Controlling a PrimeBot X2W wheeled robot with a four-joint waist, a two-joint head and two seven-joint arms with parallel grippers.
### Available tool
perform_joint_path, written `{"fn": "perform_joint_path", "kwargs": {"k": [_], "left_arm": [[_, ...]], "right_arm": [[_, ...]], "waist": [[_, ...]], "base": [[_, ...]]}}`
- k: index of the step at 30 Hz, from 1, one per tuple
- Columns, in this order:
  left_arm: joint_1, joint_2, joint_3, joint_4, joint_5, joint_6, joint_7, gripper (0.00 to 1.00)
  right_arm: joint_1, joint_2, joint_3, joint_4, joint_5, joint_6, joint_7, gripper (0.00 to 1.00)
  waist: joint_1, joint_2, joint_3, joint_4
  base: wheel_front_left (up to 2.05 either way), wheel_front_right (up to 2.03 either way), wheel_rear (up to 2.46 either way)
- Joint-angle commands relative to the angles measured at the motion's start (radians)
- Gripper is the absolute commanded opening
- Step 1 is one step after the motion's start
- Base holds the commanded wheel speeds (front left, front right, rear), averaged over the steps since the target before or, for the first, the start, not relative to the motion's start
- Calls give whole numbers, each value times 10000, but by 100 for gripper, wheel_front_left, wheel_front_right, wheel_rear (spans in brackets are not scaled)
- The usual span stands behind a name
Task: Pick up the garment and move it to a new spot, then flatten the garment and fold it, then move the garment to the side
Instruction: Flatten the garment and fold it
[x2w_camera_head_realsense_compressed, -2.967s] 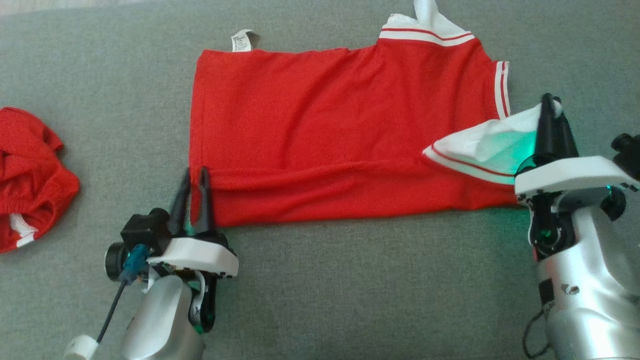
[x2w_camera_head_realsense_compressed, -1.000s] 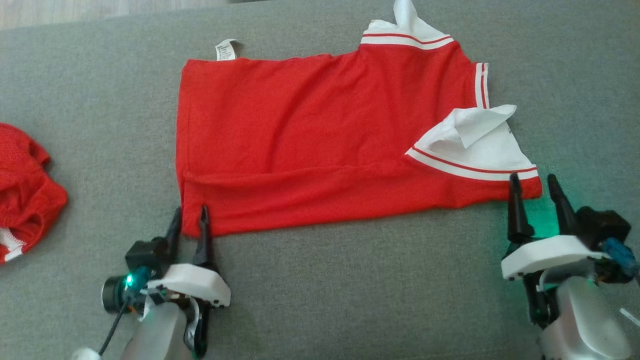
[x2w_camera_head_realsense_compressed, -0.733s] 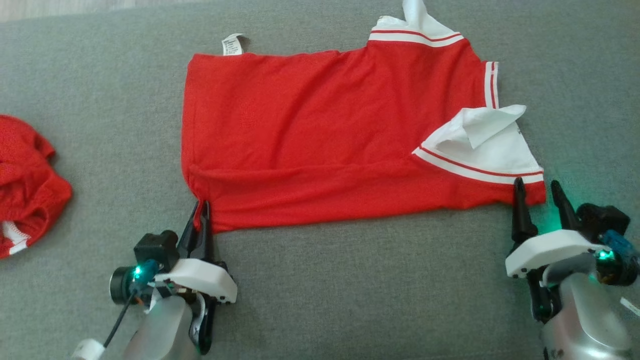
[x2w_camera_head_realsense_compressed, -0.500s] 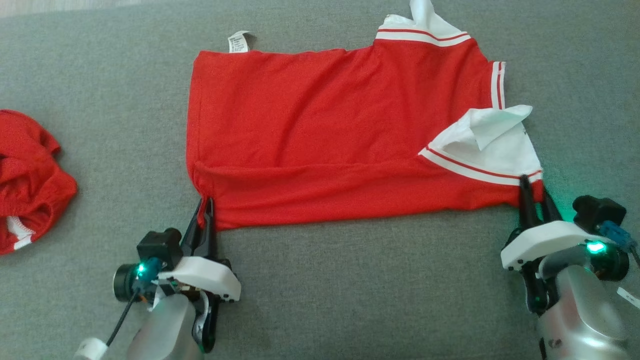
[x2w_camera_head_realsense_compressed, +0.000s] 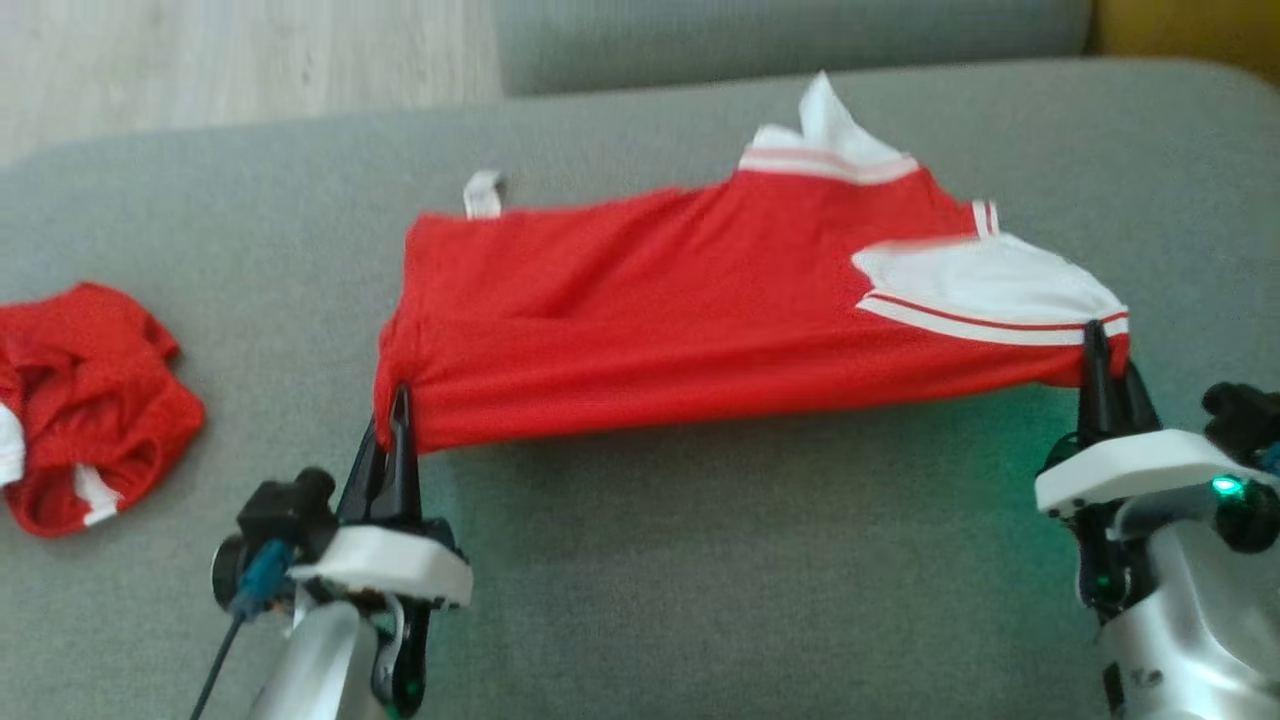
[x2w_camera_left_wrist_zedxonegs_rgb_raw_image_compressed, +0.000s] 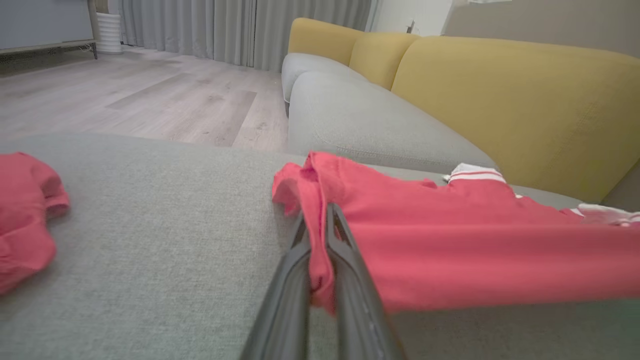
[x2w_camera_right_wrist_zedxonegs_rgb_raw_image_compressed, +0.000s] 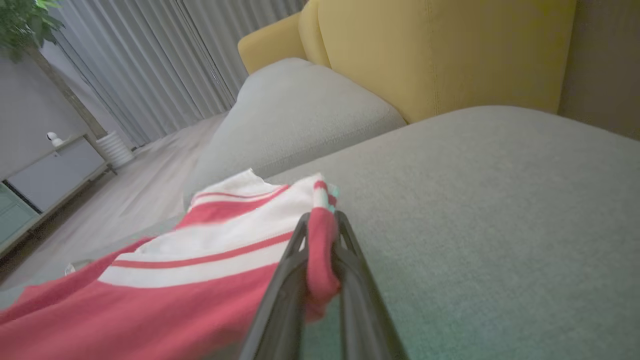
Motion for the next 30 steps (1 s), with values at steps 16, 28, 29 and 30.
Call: {"fn": "perform_joint_path", "kwargs": {"k": [16, 28, 29, 30], "left_arm": [[1209, 150, -160, 417, -285, 265, -24, 100], [-3457, 1785, -784, 1385, -587, -728, 2685, 100], [-3750, 1926, -873, 1478, -801, -746, 3021, 100], [-4015, 2058, -1124, 1513, -1010, -754, 3364, 100]], "right_arm": [[1974, -471, 260, -1576, 232, -7, 909, 100], [280, -441, 903, -2361, -305, -7, 1280, 100], [101, -453, 1066, -2369, -325, -7, 1328, 100], [-83, -483, 1225, -2372, -342, -7, 1348, 100]], "waist": [[0, 0, -177, 150], [0, 0, 1060, 48], [0, 0, 1206, -18], [0, 0, 1330, -65]], "base": [[0, 0, 0], [0, 0, 0], [0, 0, 0], [0, 0, 0]]}}
